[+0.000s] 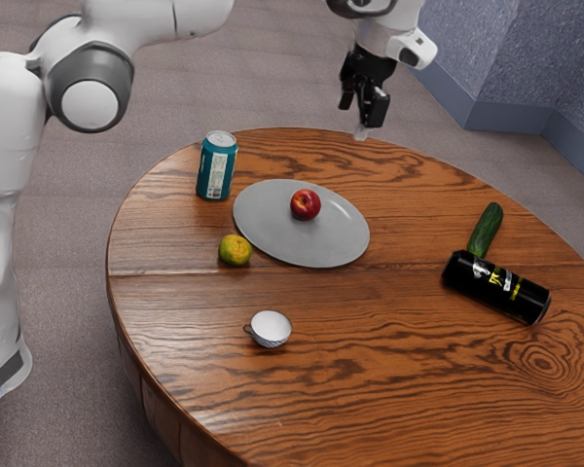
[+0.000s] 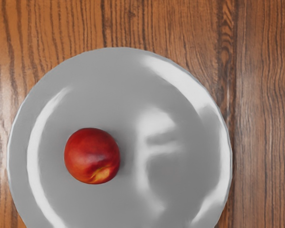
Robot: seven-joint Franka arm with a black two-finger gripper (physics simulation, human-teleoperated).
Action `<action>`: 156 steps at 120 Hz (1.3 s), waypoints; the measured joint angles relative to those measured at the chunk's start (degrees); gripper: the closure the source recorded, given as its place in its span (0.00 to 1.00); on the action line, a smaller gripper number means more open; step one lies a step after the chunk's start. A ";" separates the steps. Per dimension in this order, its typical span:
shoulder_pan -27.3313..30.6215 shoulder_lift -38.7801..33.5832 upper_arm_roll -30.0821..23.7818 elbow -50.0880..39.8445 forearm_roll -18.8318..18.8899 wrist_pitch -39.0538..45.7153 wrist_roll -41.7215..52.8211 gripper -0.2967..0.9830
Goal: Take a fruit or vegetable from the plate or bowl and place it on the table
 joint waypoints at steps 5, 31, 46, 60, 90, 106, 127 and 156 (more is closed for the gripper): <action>0.02 0.07 0.00 0.00 -0.18 0.40 0.03 0.23; -0.17 -11.41 1.90 -27.17 -1.71 10.04 0.53 0.23; 0.74 -14.73 3.26 -35.99 -2.53 17.18 1.10 0.23; -1.11 -15.21 7.09 -36.90 -2.65 20.85 1.55 0.23; 1.71 -11.84 8.58 -37.10 -2.64 27.03 2.27 0.23; 2.55 -11.20 8.61 -38.14 -2.76 28.60 2.51 0.23; 1.87 -11.18 8.58 -40.74 -2.92 30.83 2.74 0.23; 2.45 -10.39 8.61 -41.39 -3.25 32.79 2.96 0.23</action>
